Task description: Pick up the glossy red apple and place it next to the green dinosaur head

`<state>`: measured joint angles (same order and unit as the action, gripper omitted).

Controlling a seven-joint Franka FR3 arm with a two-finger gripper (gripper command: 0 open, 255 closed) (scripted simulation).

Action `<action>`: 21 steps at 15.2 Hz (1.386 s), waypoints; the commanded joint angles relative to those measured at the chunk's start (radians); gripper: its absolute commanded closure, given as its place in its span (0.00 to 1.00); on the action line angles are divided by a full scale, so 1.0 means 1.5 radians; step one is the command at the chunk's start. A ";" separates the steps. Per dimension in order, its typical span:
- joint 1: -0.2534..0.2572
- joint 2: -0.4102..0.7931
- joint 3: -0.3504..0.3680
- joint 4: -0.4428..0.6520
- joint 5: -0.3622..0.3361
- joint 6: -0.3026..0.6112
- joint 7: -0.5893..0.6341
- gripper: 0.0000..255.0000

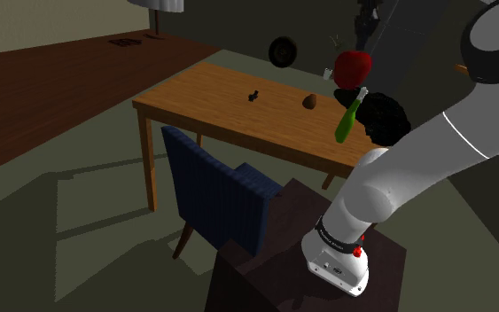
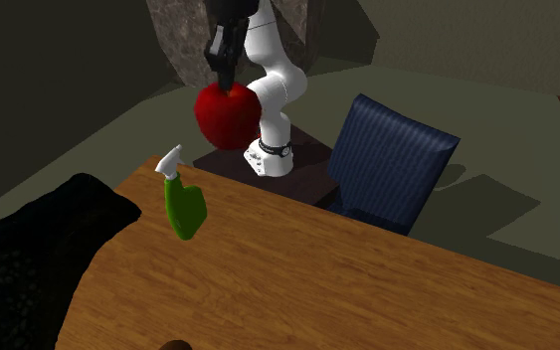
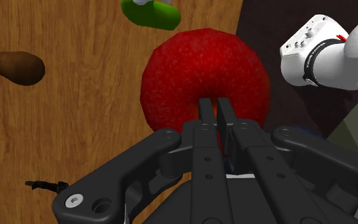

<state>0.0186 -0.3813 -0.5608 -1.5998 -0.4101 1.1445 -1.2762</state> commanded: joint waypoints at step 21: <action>-0.086 -0.183 -0.166 -0.020 -0.223 0.004 -0.307 1.00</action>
<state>-0.1059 -0.6466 -0.7910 -1.6354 -0.7262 1.1462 -1.7073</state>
